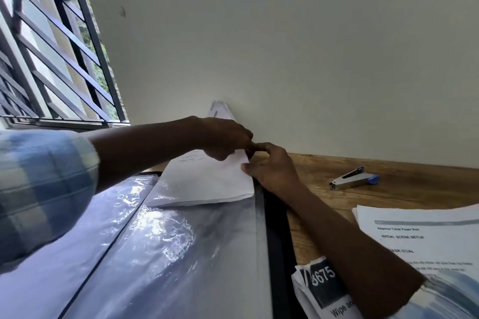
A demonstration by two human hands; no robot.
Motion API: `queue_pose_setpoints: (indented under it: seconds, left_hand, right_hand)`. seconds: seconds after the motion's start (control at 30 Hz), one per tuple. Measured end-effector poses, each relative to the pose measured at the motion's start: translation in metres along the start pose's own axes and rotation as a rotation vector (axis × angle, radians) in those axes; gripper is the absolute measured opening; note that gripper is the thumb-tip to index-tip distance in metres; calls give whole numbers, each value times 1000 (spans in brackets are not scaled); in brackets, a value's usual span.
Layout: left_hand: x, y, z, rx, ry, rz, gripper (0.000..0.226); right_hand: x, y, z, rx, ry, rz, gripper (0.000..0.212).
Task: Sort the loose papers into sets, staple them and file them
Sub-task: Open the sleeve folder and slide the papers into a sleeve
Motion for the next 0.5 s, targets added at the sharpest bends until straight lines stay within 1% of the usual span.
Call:
queue_pose_setpoints:
  seconds: [0.07, 0.1, 0.17, 0.2, 0.23, 0.33, 0.4, 0.47, 0.5]
  left_hand:
    - [-3, 2, -15, 63, -82, -51, 60]
    - [-5, 2, -22, 94, -105, -62, 57]
    - [-6, -1, -30, 119, -117, -55, 39]
    - [-6, -4, -30, 111, -113, -49, 29]
    - [-6, -6, -29, 91, -94, -41, 24]
    - [-6, -13, -15, 33, 40, -66, 27]
    - [-3, -13, -4, 17, 159, -86, 30]
    - [2, -8, -4, 46, 327, -8, 30]
    - [5, -4, -9, 75, 442, 84, 31]
  right_hand:
    - [-3, 6, -1, 92, 84, 67, 55]
    - [-4, 8, -2, 122, 77, 76, 55]
    - [-4, 8, -2, 138, 56, 79, 55]
    - [-3, 8, -2, 133, 51, 75, 56]
    - [-3, 8, -1, 129, 43, 72, 57]
    - [-3, 5, 2, 103, -11, 54, 65]
    - [-2, 4, 2, 100, -39, 48, 65]
    - [-1, 4, 1, 111, -48, 57, 66]
    - [-1, 4, 1, 118, -53, 60, 69]
Point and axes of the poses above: each hand's wrist, its own y-axis away from the middle knuckle, its own x-axis out of the back of the hand, z = x × y, the point moved 6 cm from there along -y, towards the middle knuckle, and after that the axes turned 3 degrees about -y, right-handed, at the moved point
